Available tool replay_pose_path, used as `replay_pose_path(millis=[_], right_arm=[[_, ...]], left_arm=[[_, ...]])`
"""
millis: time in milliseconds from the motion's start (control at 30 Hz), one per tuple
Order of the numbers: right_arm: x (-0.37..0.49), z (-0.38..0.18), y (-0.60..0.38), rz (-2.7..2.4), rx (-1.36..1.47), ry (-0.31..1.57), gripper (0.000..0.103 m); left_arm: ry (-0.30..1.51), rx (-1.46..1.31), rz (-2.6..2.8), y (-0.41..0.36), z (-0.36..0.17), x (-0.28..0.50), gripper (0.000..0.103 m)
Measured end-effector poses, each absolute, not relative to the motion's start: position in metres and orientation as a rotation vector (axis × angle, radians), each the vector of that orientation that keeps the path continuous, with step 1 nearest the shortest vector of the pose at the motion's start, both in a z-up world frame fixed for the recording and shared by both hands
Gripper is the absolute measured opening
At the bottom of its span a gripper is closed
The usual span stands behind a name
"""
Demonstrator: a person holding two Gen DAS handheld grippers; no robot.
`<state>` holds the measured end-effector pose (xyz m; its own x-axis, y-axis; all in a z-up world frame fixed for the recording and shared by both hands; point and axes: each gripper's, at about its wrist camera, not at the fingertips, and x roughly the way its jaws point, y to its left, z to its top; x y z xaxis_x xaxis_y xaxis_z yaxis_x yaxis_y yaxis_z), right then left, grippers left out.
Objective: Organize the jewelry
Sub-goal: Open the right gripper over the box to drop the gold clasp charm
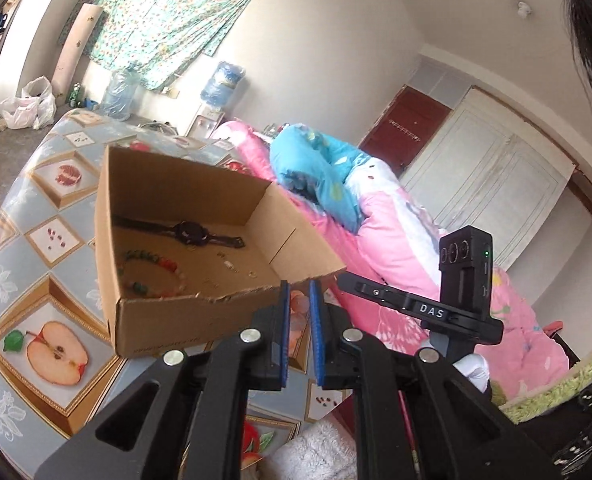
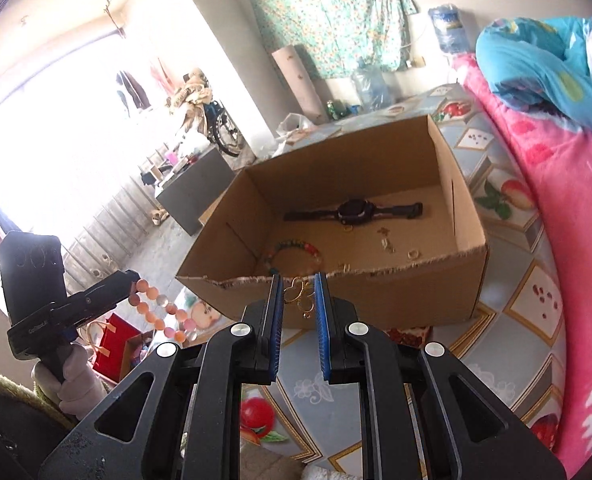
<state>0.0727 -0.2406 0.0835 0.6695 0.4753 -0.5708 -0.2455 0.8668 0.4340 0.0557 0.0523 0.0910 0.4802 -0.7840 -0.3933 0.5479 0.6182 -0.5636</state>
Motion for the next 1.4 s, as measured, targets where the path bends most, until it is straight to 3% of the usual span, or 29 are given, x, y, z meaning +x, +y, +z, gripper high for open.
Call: replay_pose_path(millis=[267, 433, 667, 1133, 1400], right_arm=[[0.1, 0.102, -0.256, 0.43, 0.346, 0.659, 0.013], [0.129, 0.1, -0.262, 0.461, 0.36, 0.697, 0.013], [0.186, 0.073, -0.248, 0.524, 0.282, 0.952, 0.013], [0.229, 0.003, -0.187, 0.526, -0.215, 1.389, 0.017], [0.22, 0.035, -0.221, 0.528, -0.042, 1.26, 0.018]], left_arm=[[0.609, -0.334, -0.888, 0.031, 0.135, 0.093, 0.009], [0.651, -0.324, -0.856, 0.017, 0.125, 0.132, 0.009], [0.769, -0.32, -0.781, 0.005, 0.09, 0.18, 0.009], [0.903, -0.271, -0.698, -0.003, 0.057, 0.201, 0.009], [0.946, -0.252, -0.68, -0.006, 0.051, 0.2, 0.009]])
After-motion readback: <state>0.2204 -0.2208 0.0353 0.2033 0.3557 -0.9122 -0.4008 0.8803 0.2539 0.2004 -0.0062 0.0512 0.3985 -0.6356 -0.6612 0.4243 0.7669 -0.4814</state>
